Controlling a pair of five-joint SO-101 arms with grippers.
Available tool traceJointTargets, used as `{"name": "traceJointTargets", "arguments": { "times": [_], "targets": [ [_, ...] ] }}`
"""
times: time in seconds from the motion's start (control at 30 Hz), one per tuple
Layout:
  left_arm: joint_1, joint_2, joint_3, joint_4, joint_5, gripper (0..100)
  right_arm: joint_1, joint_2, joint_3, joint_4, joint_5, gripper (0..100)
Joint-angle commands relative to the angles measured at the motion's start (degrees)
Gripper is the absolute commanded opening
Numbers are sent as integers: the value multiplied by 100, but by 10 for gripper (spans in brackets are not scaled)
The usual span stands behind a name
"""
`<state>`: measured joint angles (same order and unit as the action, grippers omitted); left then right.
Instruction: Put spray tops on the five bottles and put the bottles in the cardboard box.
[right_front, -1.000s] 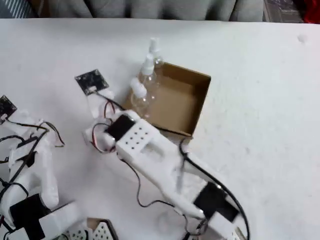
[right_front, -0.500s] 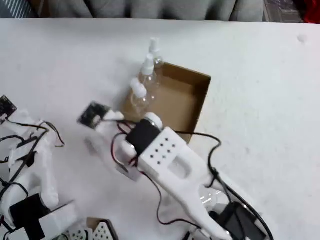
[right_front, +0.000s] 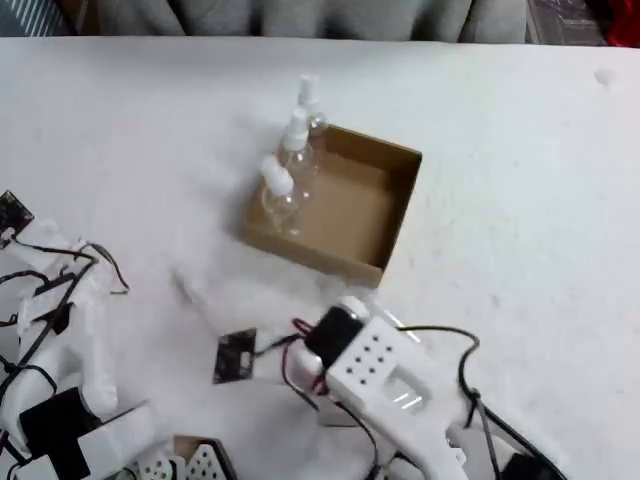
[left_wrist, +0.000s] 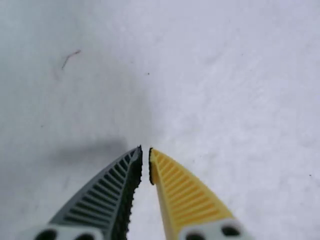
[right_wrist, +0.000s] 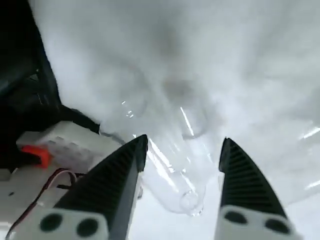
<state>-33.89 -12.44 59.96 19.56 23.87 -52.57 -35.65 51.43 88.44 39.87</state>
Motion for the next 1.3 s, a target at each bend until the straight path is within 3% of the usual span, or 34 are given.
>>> {"name": "traceJointTargets", "arguments": {
  "times": [0.0, 0.3, 0.5, 0.67, 0.97, 1.13, 1.27],
  "targets": [
    [22, 40, -299, 18, 9, 24, -13, -400, 440, -497, 105, 201],
    [31, 40, -299, 18, 9, 24, -22, -514, 1187, -1578, 105, 201],
    [75, 40, -308, 18, 9, 24, 4, -514, 1415, -1657, 123, 200],
    [119, 40, -308, 18, 9, 24, 13, -514, 1635, -1666, 985, 200],
    [119, 40, -308, 18, 9, 24, 532, -514, 2075, -2651, 1415, 200],
    [119, 40, -308, 18, 9, 24, 1147, -532, 2066, -2668, 2004, 200],
    [119, 40, -308, 18, 9, 24, 1200, -567, 1934, -2475, 2092, 204]
  ]
}}
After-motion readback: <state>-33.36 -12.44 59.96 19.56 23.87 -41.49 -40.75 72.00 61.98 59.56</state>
